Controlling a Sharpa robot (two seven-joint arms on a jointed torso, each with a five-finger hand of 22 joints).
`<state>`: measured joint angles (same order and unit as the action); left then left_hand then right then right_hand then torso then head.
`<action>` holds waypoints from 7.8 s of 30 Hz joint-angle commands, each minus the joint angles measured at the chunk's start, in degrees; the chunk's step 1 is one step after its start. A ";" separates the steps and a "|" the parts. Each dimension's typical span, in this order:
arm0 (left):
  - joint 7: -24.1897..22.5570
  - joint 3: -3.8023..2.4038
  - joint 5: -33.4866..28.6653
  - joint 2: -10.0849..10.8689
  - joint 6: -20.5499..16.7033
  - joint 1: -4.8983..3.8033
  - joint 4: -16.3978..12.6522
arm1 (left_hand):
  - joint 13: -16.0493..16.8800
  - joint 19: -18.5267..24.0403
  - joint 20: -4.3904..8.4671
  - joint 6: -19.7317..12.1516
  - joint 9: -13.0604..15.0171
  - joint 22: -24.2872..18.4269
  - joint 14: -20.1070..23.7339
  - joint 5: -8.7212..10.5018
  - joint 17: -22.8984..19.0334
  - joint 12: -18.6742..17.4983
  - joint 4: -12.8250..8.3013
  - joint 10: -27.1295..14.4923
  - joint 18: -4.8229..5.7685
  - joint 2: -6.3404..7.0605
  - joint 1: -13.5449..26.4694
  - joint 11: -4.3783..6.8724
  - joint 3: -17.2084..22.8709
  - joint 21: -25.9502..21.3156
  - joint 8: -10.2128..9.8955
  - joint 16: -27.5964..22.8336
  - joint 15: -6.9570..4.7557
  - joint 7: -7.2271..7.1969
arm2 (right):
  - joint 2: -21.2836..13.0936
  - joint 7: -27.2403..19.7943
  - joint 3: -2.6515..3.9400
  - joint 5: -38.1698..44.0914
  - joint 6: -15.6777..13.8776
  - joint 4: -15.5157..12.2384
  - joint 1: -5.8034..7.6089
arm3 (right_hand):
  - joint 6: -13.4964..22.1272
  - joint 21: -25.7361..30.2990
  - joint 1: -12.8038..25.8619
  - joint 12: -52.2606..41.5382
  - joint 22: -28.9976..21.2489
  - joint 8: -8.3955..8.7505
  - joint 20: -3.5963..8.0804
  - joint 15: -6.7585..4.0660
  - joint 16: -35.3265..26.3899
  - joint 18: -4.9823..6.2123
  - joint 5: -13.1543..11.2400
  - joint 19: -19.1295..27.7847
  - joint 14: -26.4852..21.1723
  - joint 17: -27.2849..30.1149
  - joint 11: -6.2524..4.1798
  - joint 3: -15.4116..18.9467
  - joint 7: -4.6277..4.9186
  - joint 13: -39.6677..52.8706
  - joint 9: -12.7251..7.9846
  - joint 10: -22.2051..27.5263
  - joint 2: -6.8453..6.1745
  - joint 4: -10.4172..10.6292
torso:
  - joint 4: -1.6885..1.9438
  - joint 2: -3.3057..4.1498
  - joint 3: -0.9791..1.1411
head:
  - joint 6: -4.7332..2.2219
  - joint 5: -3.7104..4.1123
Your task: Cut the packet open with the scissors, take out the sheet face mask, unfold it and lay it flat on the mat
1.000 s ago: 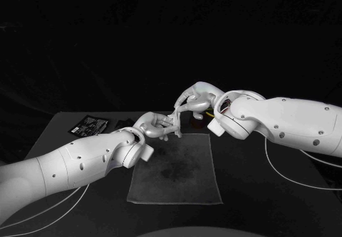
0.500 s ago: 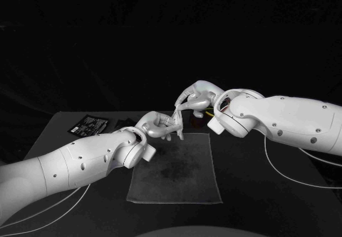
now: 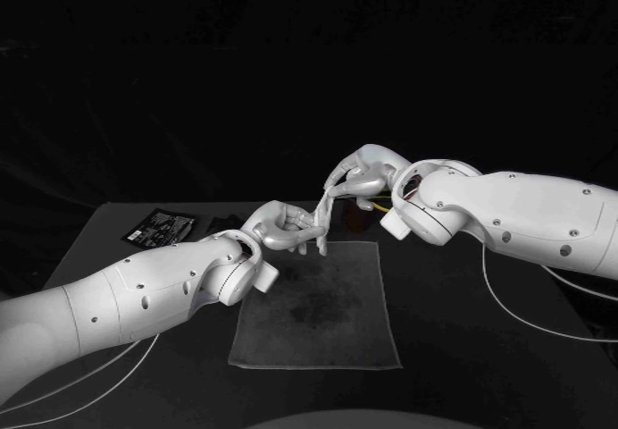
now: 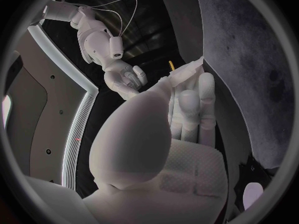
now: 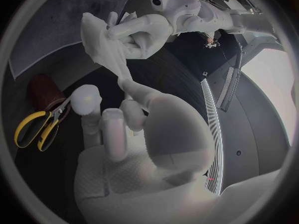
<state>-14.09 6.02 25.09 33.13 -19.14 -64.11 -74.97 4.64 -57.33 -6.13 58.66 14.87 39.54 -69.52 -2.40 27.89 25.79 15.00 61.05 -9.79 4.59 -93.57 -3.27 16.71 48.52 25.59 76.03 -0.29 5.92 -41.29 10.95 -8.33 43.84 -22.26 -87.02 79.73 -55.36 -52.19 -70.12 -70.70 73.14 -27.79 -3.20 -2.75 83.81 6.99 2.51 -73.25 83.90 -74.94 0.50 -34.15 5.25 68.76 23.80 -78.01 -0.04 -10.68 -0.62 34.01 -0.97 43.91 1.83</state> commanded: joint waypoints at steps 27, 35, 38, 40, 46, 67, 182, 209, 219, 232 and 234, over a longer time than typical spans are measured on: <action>14.84 -0.83 13.07 4.49 14.17 -7.18 -1.19 | 1.55 0.56 1.47 -0.30 2.86 2.70 -3.79 -0.41 9.84 5.46 -2.53 2.51 -0.65 3.50 3.65 1.24 8.88 3.04 1.92 4.61 -1.15 0.02 | -0.12 -0.61 -0.24 4.95 0.97 2.12 -4.37 | -0.36 0.20 0.61 0.05 0.07 -0.30 0.10 -0.43 0.20 0.46 0.29 -0.18 3.31 -2.60 0.05 -0.31 -0.07 -0.19 0.00 -0.30 0.15 0.04 | -0.03 0.01 0.07 | 0.50 0.45; 16.67 -0.79 16.73 4.67 15.89 -9.80 0.51 | 1.68 0.60 1.52 -0.26 3.26 3.35 -4.40 -0.42 11.37 6.38 -3.39 2.23 -0.66 4.31 4.86 1.31 11.01 3.76 2.18 5.31 -1.21 0.00 | -0.37 -0.12 -0.27 5.92 0.87 2.23 -4.49 | -0.34 0.09 0.63 0.04 0.12 -0.31 0.11 -0.43 0.20 0.44 0.29 -0.23 3.31 -2.61 0.05 -0.35 -0.07 -0.17 -0.01 -0.31 0.14 0.04 | -0.02 -0.04 0.09 | 0.51 0.56; 17.28 -0.78 17.39 4.81 17.00 -10.27 0.57 | 1.71 0.67 1.55 -0.25 3.37 3.53 -4.40 -0.42 11.43 6.63 -3.71 2.13 -0.67 4.54 5.20 1.33 11.74 3.94 2.25 5.38 -1.23 0.03 | -0.30 -0.26 -0.28 5.61 0.19 2.44 -4.53 | -0.32 0.21 0.65 0.07 0.07 -0.31 0.11 -0.43 0.16 0.46 0.29 -0.18 3.29 -2.52 0.05 -0.37 -0.07 -0.20 -0.02 -0.29 0.12 0.04 | 0.04 -0.07 0.10 | 0.48 0.53; 17.76 -0.78 17.50 4.86 18.03 -10.49 0.43 | 1.76 0.85 1.55 -0.29 3.57 3.80 -4.34 -0.41 11.42 7.05 -4.07 1.99 -0.65 4.85 6.13 1.30 12.91 4.17 2.36 5.46 -1.22 -0.01 | -0.13 -0.71 -0.33 4.66 -0.69 2.63 -4.69 | 0.64 1.01 1.30 0.57 -0.25 0.12 0.07 -0.31 -0.09 0.56 0.24 0.16 3.18 -2.09 0.26 0.08 0.17 -0.69 -0.22 0.06 -0.37 0.35 | 0.01 -0.05 0.06 | 0.42 0.48; 18.51 -0.74 16.70 4.79 19.40 -10.73 -0.15 | 1.78 1.23 1.38 -0.82 4.09 3.97 -4.18 -0.42 11.30 7.72 -3.43 1.99 -0.63 4.68 9.06 1.33 14.84 4.14 2.71 5.54 -1.17 -0.59 | 0.46 -2.40 -0.52 1.88 -1.86 2.94 -5.33 | 6.26 5.99 7.08 6.99 -2.40 5.00 -1.01 1.36 -1.70 1.03 0.25 2.57 2.23 0.64 2.29 5.81 2.54 -7.21 -2.84 5.28 -5.32 3.92 | -0.02 -0.01 0.04 | 0.48 0.31; 22.26 -0.32 0.88 6.21 20.69 -10.82 -1.99 | 1.98 1.00 1.47 -1.01 5.02 4.15 -4.76 -0.43 12.35 8.99 -4.28 2.15 -0.72 5.03 11.46 1.62 18.48 4.23 3.52 5.95 -1.44 -0.85 | -0.98 -3.89 -1.36 -6.79 -4.13 2.23 -8.63 | 7.49 8.99 5.79 6.37 -3.93 8.04 -2.73 2.49 -2.04 1.64 0.41 2.68 1.71 1.28 3.35 17.06 3.38 -8.81 -4.90 7.09 -6.05 13.34 | 0.04 0.03 0.04 | 0.81 0.28; 23.12 0.31 2.79 9.03 7.27 -10.54 -5.32 | 1.96 -1.13 1.95 -0.89 6.34 5.62 -6.21 -0.41 13.31 10.26 -6.41 2.45 -0.42 6.63 14.78 1.95 22.91 5.63 4.40 5.99 -1.83 -1.11 | 1.67 -12.76 0.57 -19.95 0.49 4.42 -16.37 | 1.63 2.19 0.91 -5.00 1.95 -3.77 0.04 -0.40 0.48 0.50 0.26 -0.87 3.56 -3.42 0.06 0.92 -0.16 2.25 -4.13 -1.43 1.58 3.18 | -0.14 -0.07 0.10 | 1.54 0.69; 21.95 0.32 5.36 9.61 7.02 -10.54 -4.30 | 1.93 -0.99 1.95 -0.96 6.42 5.46 -6.14 -0.41 13.11 10.27 -6.64 2.32 -0.45 6.87 14.93 1.96 23.02 5.48 4.42 5.91 -1.82 -1.09 | -3.31 4.97 0.36 23.00 14.13 0.65 -5.85 | 0.72 -1.36 1.88 -6.46 3.39 -4.49 0.32 -0.73 0.86 -0.14 0.26 -2.50 3.78 -4.19 -0.34 -0.30 -0.61 4.45 -3.96 -3.05 0.11 1.84 | 0.00 -0.04 0.00 | 1.48 0.89; 22.87 0.35 1.94 10.50 6.30 -10.32 -4.68 | 1.93 -1.07 1.95 -0.95 6.44 5.57 -6.16 -0.42 13.16 10.29 -6.64 2.34 -0.42 6.85 15.00 1.95 23.06 5.56 4.44 5.91 -1.82 -1.09 | -4.14 9.54 0.14 22.89 15.05 -0.12 -4.64 | 0.63 -1.42 1.92 -6.58 3.42 -4.53 0.34 -0.75 0.76 -0.15 0.27 -2.54 3.75 -4.00 -0.37 -0.38 -0.64 4.64 -3.95 -3.18 -0.01 1.78 | -0.01 -0.02 0.06 | 1.34 0.94; 24.12 0.73 -0.87 11.32 8.37 -9.38 -5.53 | 1.86 -0.68 1.94 -1.15 6.54 5.10 -5.99 -0.41 12.69 10.25 -6.81 2.13 -0.51 7.14 15.34 1.90 23.13 5.14 4.43 5.78 -1.79 -1.08 | -4.70 9.02 0.07 22.85 9.16 -1.10 -4.53 | 0.46 -1.99 1.94 -6.81 3.65 -4.60 0.39 -0.81 0.85 -0.25 0.27 -2.80 3.79 -4.18 -0.44 -0.61 -0.70 4.98 -3.95 -3.43 -0.17 1.66 | -0.04 0.04 0.06 | 1.22 1.06; 24.18 0.76 -0.96 11.26 9.11 -9.31 -5.64 | 1.82 -0.23 1.91 -2.16 6.47 4.67 -5.72 -0.40 12.23 10.29 -7.24 1.81 -0.59 7.08 15.49 1.77 23.27 4.70 3.94 5.62 -1.69 -0.76 | -4.61 8.30 0.06 22.61 8.17 -1.26 -4.53 | 0.43 -2.07 1.94 -6.84 3.68 -4.62 0.40 -0.82 0.91 -0.27 0.27 -2.84 3.82 -4.30 -0.45 -0.65 -0.72 5.03 -3.95 -3.47 -0.17 1.66 | -0.04 0.06 0.05 | 1.19 1.06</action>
<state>9.70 6.81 25.57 44.38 -11.99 -73.42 -80.46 6.51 -58.05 -4.22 56.90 20.49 44.30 -75.34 -2.63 40.24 35.83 7.88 63.24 -9.20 11.94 -78.68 -1.43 39.92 53.40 29.69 82.00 -2.00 5.20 -45.87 19.39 -8.27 65.72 -10.90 -88.18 75.15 -54.21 -54.07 -67.64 -77.16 74.95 -30.43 -2.78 -3.30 84.49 6.58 2.63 -75.75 84.03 -74.90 -0.10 -34.25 4.96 73.81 15.94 -81.08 -0.38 -8.73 -0.63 34.04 -0.90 45.13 2.87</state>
